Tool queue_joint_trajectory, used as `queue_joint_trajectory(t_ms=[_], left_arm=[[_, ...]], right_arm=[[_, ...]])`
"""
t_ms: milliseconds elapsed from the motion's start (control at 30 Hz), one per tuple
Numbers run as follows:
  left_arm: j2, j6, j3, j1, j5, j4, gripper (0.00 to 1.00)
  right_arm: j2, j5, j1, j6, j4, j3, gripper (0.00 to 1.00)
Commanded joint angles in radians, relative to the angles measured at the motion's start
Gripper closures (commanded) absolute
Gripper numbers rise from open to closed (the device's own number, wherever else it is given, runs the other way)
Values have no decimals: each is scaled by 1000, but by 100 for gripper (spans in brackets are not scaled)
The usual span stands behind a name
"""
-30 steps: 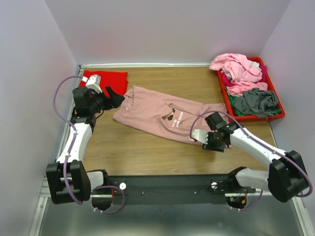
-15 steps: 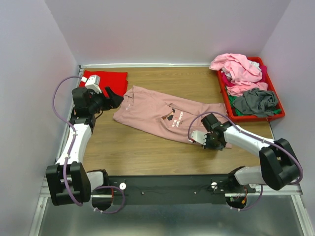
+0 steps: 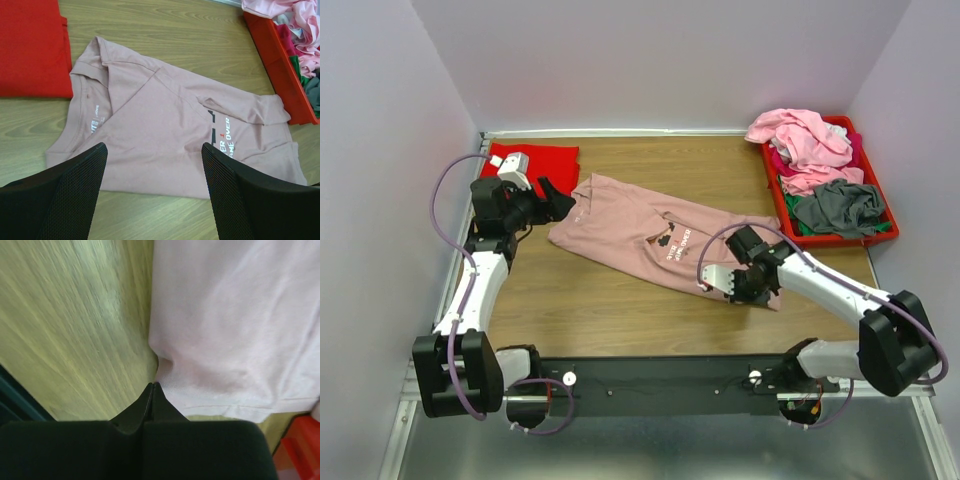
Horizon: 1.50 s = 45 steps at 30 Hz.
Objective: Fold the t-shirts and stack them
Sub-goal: Fold the tshirt
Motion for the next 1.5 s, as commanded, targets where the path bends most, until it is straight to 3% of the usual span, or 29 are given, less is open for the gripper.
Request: queue_joint_trajectory(t_ms=[0, 200, 300, 400, 467, 500, 600, 633, 900, 1167, 1467], left_arm=[[-1, 15, -17, -12, -5, 17, 16], [24, 4, -5, -35, 0, 20, 16], [51, -22, 24, -109, -26, 20, 17], [73, -26, 50, -163, -64, 14, 17], [91, -43, 71, -193, -89, 12, 17], [100, -51, 78, -215, -116, 12, 17], [148, -111, 104, -284, -208, 15, 17], [187, -150, 131, -304, -234, 14, 17], [451, -429, 289, -466, -547, -52, 22], [746, -752, 646, -475, -808, -394, 30], [1092, -815, 1079, -460, -887, -670, 34]], right_arm=[[-24, -94, 16, 6, -70, 79, 100], [9, -185, 139, 47, -117, 90, 100], [67, -223, 257, 73, -146, 98, 100], [88, -211, 283, 81, -162, 121, 97], [63, -197, 282, 101, -157, 151, 79], [45, -188, 282, 116, -150, 187, 54], [-10, -132, 264, 206, -67, 224, 28], [-17, -107, 244, 226, -41, 221, 24], [11, -122, -114, 194, 60, 146, 22], [22, -107, -155, 182, 123, 89, 22], [-11, -133, -165, 222, 166, 75, 21]])
